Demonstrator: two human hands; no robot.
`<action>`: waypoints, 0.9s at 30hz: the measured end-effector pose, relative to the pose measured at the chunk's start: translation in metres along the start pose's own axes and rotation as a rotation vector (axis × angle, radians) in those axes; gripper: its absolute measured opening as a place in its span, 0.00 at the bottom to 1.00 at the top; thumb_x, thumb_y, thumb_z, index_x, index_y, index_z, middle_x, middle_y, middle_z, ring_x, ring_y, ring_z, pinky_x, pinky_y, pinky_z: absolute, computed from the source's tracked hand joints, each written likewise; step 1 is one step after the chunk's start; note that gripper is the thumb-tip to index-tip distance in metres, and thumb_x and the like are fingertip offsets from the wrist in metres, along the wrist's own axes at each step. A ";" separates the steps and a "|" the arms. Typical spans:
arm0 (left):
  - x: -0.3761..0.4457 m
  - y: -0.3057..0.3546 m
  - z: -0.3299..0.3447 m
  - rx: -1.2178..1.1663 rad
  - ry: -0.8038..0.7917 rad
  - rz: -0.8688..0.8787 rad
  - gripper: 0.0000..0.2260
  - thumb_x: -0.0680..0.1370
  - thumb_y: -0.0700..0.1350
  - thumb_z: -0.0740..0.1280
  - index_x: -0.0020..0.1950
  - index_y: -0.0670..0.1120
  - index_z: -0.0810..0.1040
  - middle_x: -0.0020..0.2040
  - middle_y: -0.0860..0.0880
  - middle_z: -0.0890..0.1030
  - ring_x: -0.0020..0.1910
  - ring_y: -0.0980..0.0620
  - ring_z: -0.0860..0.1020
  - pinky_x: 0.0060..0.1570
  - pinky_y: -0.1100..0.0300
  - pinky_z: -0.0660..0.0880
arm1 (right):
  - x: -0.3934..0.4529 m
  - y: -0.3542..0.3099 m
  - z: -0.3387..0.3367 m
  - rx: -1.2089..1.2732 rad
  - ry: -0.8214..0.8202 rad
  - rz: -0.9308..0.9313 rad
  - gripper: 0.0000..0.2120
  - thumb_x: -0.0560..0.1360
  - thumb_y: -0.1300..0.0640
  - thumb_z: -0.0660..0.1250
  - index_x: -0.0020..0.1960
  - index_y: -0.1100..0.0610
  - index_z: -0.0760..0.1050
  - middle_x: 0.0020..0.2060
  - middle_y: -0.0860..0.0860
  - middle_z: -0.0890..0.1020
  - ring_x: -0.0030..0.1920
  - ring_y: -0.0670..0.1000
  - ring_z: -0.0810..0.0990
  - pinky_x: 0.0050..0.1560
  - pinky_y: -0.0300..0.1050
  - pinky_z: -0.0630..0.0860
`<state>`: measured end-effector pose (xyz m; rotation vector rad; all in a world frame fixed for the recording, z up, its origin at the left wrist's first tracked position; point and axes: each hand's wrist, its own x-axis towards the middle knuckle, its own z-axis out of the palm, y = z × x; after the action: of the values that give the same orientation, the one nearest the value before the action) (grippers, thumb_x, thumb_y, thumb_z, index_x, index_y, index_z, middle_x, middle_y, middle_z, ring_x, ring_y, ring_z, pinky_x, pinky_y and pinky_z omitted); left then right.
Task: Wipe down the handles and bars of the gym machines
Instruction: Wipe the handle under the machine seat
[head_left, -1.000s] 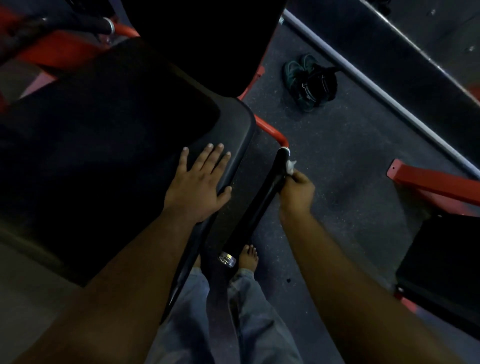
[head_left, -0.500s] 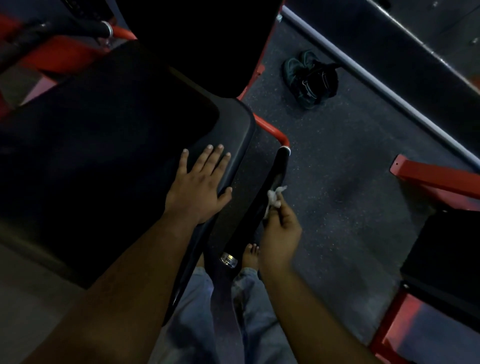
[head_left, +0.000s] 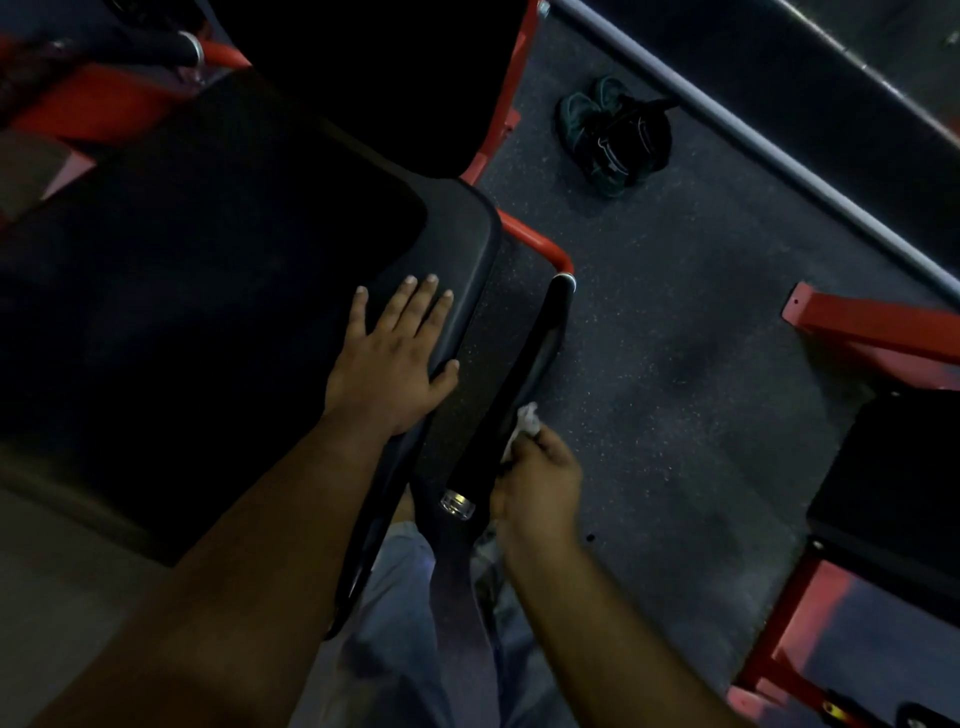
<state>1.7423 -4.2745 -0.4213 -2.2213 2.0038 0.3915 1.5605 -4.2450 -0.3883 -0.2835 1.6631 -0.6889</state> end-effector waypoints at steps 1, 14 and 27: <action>0.000 0.000 0.000 0.001 0.001 -0.001 0.35 0.82 0.64 0.51 0.85 0.49 0.48 0.85 0.48 0.48 0.84 0.48 0.48 0.78 0.34 0.47 | 0.014 -0.013 0.008 0.035 0.013 -0.035 0.10 0.80 0.57 0.67 0.58 0.56 0.84 0.54 0.58 0.85 0.54 0.61 0.84 0.57 0.56 0.80; 0.000 0.000 0.002 0.004 0.000 -0.001 0.36 0.82 0.65 0.51 0.85 0.49 0.48 0.85 0.48 0.48 0.84 0.48 0.47 0.78 0.34 0.48 | -0.017 0.019 -0.018 -0.058 -0.064 0.053 0.13 0.77 0.60 0.64 0.55 0.54 0.86 0.54 0.57 0.86 0.61 0.60 0.83 0.68 0.63 0.74; -0.001 -0.001 0.002 0.014 0.002 0.002 0.36 0.82 0.65 0.50 0.85 0.49 0.47 0.85 0.47 0.47 0.84 0.48 0.47 0.78 0.34 0.48 | 0.003 -0.042 0.007 0.055 -0.101 0.265 0.15 0.83 0.50 0.64 0.52 0.60 0.83 0.46 0.58 0.86 0.47 0.56 0.86 0.53 0.55 0.82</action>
<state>1.7429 -4.2734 -0.4228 -2.2128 2.0031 0.3747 1.5589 -4.2816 -0.3667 -0.0556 1.5481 -0.5115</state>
